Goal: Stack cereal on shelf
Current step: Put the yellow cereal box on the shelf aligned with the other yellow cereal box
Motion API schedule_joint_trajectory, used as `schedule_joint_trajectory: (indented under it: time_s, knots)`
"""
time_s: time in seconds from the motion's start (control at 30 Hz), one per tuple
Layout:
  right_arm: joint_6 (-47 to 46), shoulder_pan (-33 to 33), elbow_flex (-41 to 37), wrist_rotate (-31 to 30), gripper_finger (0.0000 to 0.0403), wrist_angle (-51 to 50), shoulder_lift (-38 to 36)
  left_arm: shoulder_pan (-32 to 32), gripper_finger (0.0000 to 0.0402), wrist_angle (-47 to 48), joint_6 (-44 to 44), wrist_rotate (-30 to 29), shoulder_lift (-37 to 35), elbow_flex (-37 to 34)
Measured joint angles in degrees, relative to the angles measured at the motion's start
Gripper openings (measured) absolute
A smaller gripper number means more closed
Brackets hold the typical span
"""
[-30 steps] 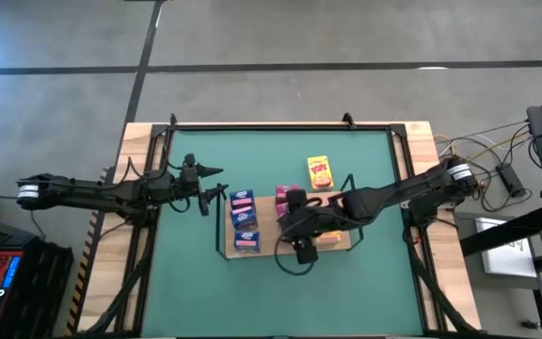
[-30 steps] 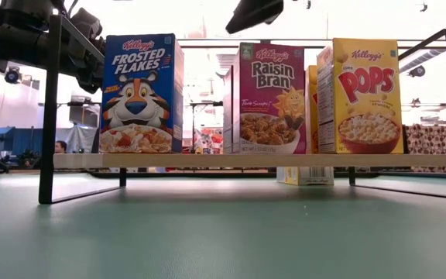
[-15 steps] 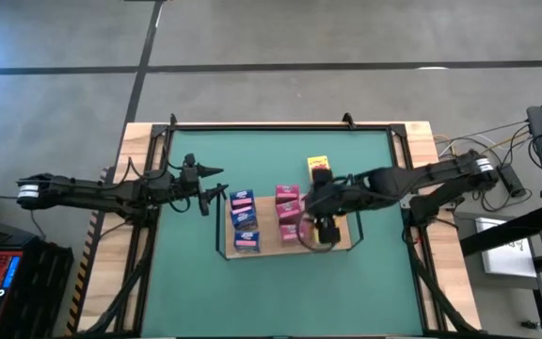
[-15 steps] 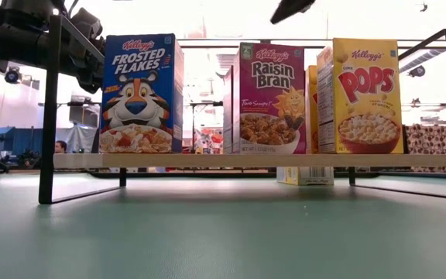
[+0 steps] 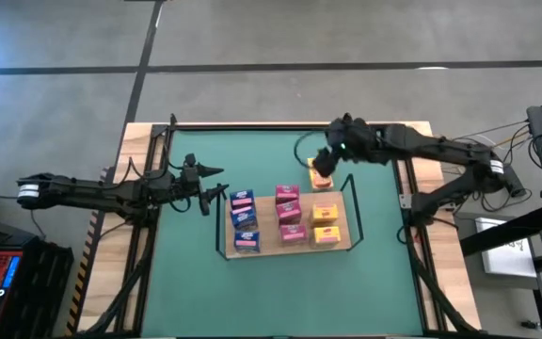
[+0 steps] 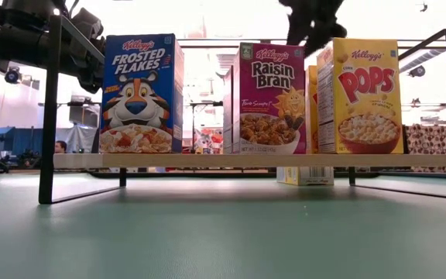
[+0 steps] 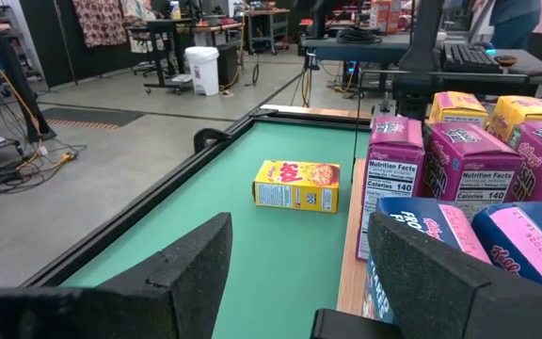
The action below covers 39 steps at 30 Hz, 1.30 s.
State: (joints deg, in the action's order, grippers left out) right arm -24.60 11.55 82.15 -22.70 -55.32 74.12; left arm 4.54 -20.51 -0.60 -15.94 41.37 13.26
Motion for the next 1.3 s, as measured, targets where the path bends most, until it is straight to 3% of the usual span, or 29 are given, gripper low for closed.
schedule_joint_trajectory:
  time_s: [0.3,0.7,0.97,1.1,1.3]
  knots:
    - [-14.58,8.49,-0.02,5.81,0.0233,0.38,9.59,0.0,0.0233,-0.07,0.0,0.0,0.08,0.0]
    - [-29.8,9.39,4.57,6.16,0.0233,-0.51,22.97,0.0,0.0233,-0.07,0.01,0.01,0.06,-0.02]
    - [-36.08,13.64,6.71,9.34,0.0234,-8.25,28.2,-0.01,0.0233,-0.09,0.02,0.01,0.06,-0.07]
    - [-35.22,15.96,6.63,11.41,0.0254,-8.72,30.12,0.01,0.0233,-0.09,0.02,0.0,0.06,-0.07]
    - [-33.35,18.12,6.58,14.05,0.0319,-8.66,32.71,0.01,0.0233,-0.12,0.02,0.0,0.1,-0.09]
